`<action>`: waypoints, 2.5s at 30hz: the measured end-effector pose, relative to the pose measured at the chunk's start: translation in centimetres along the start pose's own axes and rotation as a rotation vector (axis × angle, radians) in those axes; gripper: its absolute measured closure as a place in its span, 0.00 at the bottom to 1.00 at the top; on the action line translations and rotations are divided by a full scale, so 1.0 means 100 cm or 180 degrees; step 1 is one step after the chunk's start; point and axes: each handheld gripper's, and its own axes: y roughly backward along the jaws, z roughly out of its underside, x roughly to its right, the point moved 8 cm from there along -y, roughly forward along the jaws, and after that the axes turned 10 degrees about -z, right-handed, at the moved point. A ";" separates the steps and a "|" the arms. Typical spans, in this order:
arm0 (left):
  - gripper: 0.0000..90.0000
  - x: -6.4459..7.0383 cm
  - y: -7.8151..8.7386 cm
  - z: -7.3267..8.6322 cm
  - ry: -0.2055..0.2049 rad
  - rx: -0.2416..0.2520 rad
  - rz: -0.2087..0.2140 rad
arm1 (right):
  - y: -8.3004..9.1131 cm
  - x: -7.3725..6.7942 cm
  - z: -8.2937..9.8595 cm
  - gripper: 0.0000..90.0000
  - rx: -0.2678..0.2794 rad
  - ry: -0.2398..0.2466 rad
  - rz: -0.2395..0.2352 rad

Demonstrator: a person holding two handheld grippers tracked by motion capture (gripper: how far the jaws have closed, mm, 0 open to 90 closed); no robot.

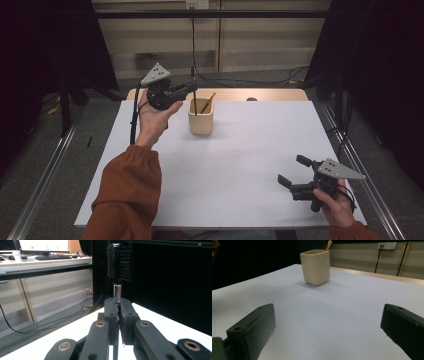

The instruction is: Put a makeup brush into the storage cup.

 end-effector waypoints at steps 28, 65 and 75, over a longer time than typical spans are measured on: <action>0.95 -0.025 -0.054 0.031 0.0034 -0.0130 -0.0212 | -0.001 0.001 0.001 0.00 -0.0019 0.0002 0.0003; 0.95 -0.037 -0.063 0.080 0.0092 -0.0337 -0.0286 | -0.001 0.000 0.001 0.00 -0.0012 -0.0008 -0.0024; 0.57 -0.040 -0.067 0.086 0.0129 -0.0360 -0.0406 | 0.000 0.000 0.001 0.00 0.0010 -0.0013 -0.0039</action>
